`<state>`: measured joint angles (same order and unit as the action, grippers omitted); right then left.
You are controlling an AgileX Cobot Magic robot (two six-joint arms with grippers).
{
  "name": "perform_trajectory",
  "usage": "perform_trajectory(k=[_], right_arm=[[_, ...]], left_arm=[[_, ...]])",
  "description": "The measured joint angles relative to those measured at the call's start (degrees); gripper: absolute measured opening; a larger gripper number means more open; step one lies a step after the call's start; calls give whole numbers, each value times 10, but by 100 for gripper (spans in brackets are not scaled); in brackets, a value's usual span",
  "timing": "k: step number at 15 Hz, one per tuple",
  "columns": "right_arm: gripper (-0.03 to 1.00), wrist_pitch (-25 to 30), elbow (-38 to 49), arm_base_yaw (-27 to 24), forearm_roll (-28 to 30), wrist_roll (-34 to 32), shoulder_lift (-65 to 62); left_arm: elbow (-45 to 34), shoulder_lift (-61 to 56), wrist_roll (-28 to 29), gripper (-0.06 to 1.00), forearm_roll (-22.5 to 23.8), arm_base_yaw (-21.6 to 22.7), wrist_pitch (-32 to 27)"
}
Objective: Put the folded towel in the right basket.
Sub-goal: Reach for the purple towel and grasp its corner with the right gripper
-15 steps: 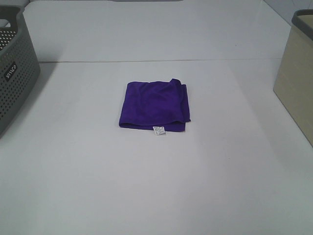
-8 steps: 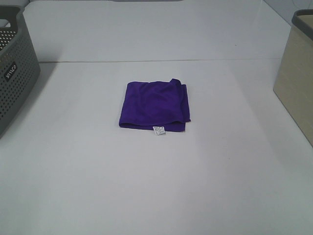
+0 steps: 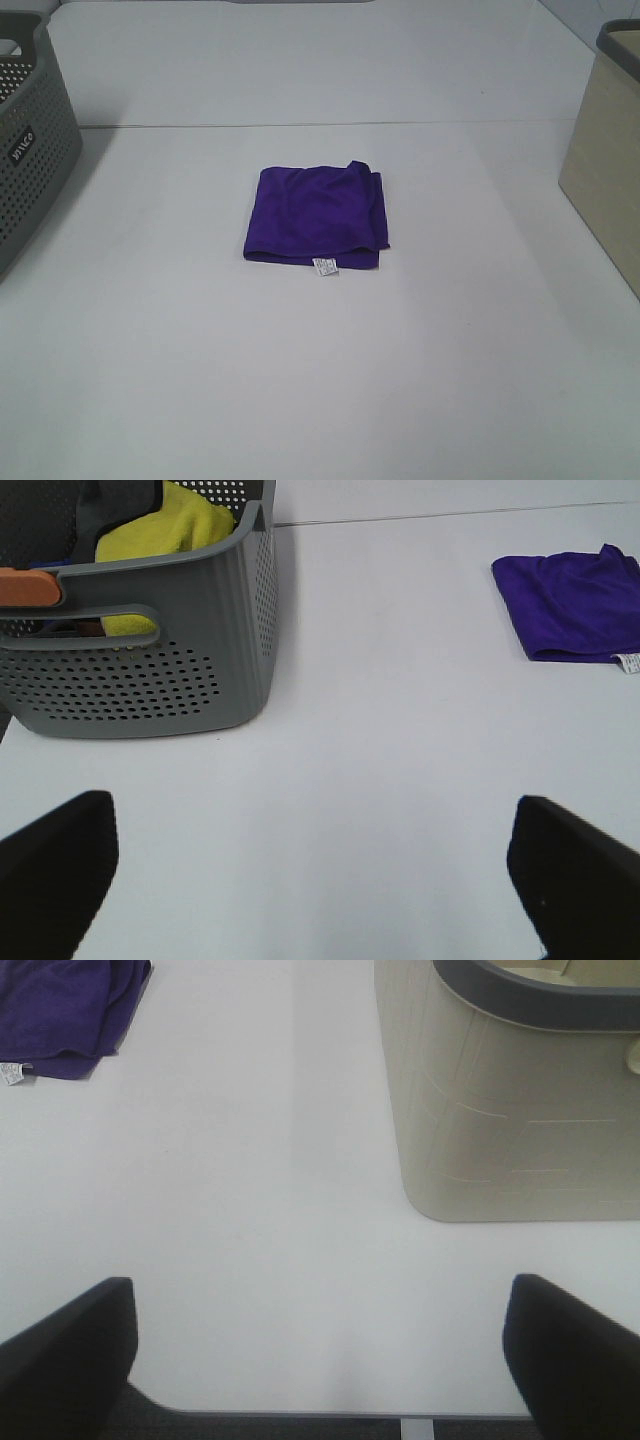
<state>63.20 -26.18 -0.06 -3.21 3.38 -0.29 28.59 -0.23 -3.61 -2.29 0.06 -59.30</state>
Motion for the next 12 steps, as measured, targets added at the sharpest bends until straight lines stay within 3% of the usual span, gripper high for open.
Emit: perform_trajectory(k=[10, 12], right_arm=[[96, 0, 0, 0, 0, 0, 2], [96, 0, -26, 0, -1, -1, 70]], left_arm=[[0, 0, 1, 99, 0, 0, 0], [0, 0, 1, 99, 0, 0, 0]])
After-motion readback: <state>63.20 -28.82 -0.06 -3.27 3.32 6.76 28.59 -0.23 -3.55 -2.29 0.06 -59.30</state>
